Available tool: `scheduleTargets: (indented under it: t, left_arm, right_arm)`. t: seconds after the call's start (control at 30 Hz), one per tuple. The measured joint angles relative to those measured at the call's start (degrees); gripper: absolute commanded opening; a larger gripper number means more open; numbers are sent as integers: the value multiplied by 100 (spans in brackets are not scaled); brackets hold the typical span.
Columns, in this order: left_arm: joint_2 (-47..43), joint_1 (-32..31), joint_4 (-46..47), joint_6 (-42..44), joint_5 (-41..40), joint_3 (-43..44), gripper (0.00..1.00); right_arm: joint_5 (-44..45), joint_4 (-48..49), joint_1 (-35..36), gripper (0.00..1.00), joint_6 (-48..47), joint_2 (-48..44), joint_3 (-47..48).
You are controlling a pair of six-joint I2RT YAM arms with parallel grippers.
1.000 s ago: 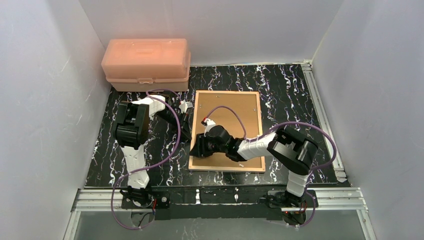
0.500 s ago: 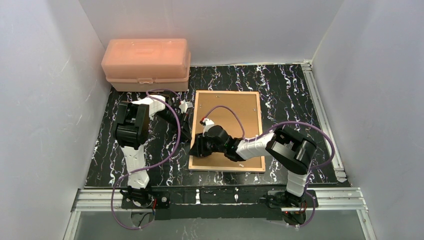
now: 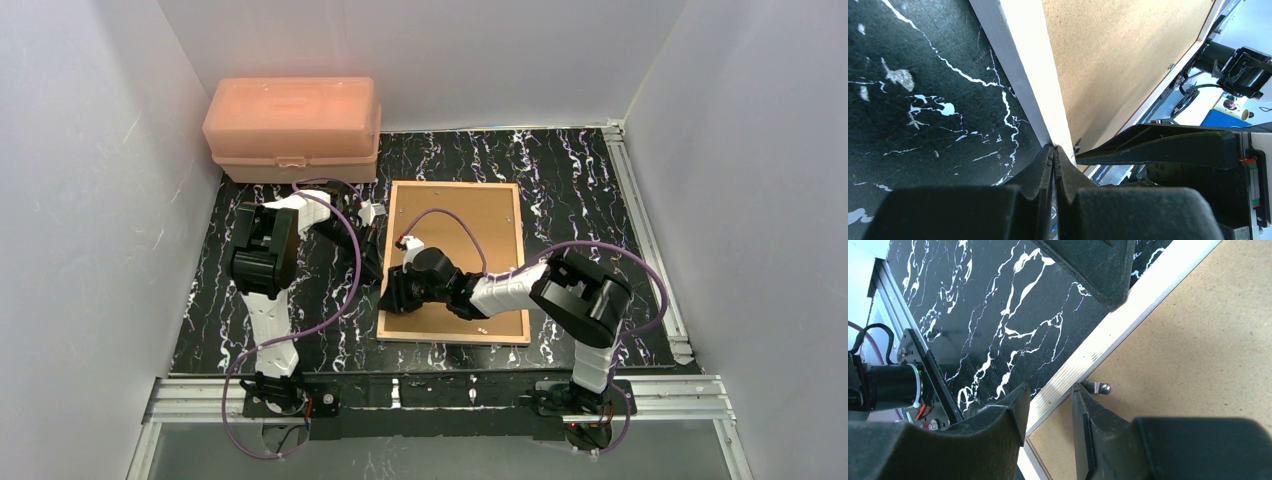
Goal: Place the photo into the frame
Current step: Install the photo frame at the center of the board.
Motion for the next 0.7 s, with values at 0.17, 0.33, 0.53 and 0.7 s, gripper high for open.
scheduleTargets:
  t: [0.17, 0.33, 0.53, 0.7]
  left_arm:
    - [0, -2, -2, 13, -2, -2, 0]
    - [0, -44, 0, 13, 0, -11, 0]
    - [0, -68, 0, 13, 0, -11, 0]
    - [0, -68, 0, 13, -2, -11, 0]
  right_arm:
    - [-81, -66, 0, 48, -111, -107, 7]
    - [-144, -72, 2, 51, -96, -533, -17]
    - [-166, -13, 2, 53, -52, -625, -188]
    - [-160, -35, 2, 53, -33, -496, -293]
